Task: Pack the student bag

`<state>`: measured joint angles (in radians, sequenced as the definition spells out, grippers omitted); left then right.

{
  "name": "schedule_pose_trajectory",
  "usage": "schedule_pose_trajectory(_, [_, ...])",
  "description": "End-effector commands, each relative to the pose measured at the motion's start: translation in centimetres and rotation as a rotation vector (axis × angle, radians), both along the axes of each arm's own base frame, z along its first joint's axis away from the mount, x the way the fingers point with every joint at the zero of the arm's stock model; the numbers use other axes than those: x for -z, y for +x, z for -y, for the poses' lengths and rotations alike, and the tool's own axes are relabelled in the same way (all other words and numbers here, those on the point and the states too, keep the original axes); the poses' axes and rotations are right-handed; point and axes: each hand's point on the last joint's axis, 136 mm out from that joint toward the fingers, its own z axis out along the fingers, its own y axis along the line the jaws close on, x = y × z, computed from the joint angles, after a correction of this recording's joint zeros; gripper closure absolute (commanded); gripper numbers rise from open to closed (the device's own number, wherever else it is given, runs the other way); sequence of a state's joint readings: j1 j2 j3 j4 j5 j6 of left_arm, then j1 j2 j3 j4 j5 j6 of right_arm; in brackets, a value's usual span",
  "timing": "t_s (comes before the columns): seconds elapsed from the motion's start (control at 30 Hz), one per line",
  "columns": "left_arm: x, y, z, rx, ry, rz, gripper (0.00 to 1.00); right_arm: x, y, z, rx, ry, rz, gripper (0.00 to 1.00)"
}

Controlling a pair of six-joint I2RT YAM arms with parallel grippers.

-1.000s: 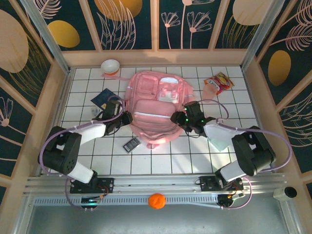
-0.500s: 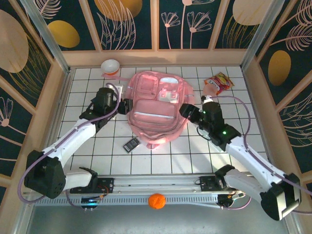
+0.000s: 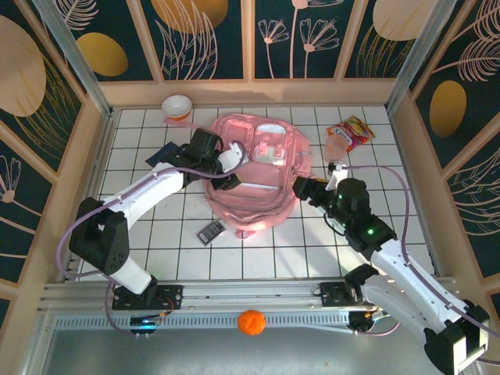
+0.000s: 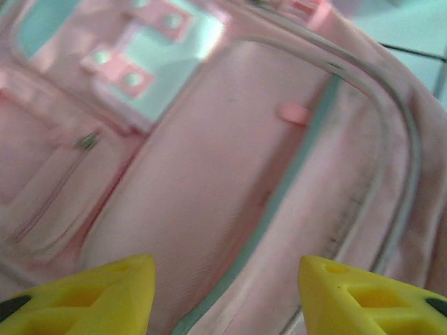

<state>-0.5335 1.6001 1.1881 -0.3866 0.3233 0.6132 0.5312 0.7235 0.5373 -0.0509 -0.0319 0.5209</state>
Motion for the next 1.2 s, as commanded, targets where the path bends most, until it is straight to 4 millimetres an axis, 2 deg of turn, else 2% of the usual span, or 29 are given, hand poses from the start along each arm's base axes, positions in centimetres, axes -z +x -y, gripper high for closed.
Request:
schedule_pose_trajectory(0.0, [0.9,-3.1,1.6,0.297,-0.004,0.054,0.44,-0.5,-0.5,0.1,-0.02,0.011,0.045,0.25])
schedule_pose_trajectory(0.07, [1.7,-3.4,2.0,0.355,0.02,0.079,0.44,-0.9,-0.8,0.1,-0.023,0.029,0.063,0.25])
schedule_pose_trajectory(0.13, [2.9,-3.0,2.3,0.375,0.08,0.117,0.39,-1.6,-1.0,0.1,-0.029,0.051,0.087,0.25])
schedule_pose_trajectory(0.23, [4.6,-1.9,2.7,0.372,0.146,0.181,0.36,-2.3,-1.1,0.0,-0.034,0.071,0.118,0.25])
schedule_pose_trajectory(0.47, [5.3,-1.7,4.1,0.43,0.167,0.279,0.28,-2.3,-0.9,0.1,-0.027,0.072,0.134,0.25])
schedule_pose_trajectory(0.5, [6.5,-1.6,4.1,0.433,0.178,0.266,0.28,-2.2,-0.9,0.1,-0.025,0.07,0.135,0.25])
schedule_pose_trajectory(0.6, [7.1,-2.0,4.7,0.447,0.165,0.248,0.23,-2.0,-0.9,0.1,-0.025,0.066,0.132,0.25])
schedule_pose_trajectory(0.7, [8.1,-2.6,5.2,0.455,0.149,0.215,0.23,-1.9,-0.9,0.0,-0.03,0.069,0.13,0.25])
schedule_pose_trajectory(0.93, [10.3,-1.5,5.7,0.404,0.163,0.195,0.21,-1.7,-0.9,0.1,-0.025,0.056,0.131,0.24])
schedule_pose_trajectory(0.97, [10.6,-1.3,5.7,0.394,0.168,0.194,0.23,-1.5,-0.8,0.2,-0.021,0.052,0.128,0.24])
schedule_pose_trajectory(1.03, [10.9,-0.9,5.7,0.377,0.176,0.19,0.41,-1.2,-0.8,0.5,-0.006,0.043,0.116,0.24])
schedule_pose_trajectory(1.1, [9.9,-0.9,5.9,0.368,0.157,0.198,0.79,-0.7,-0.5,1.0,0.028,0.033,0.094,0.24])
schedule_pose_trajectory(1.17, [7.8,-1.1,6.1,0.351,0.108,0.207,1.0,-0.3,-0.4,1.3,0.04,0.01,0.081,0.24])
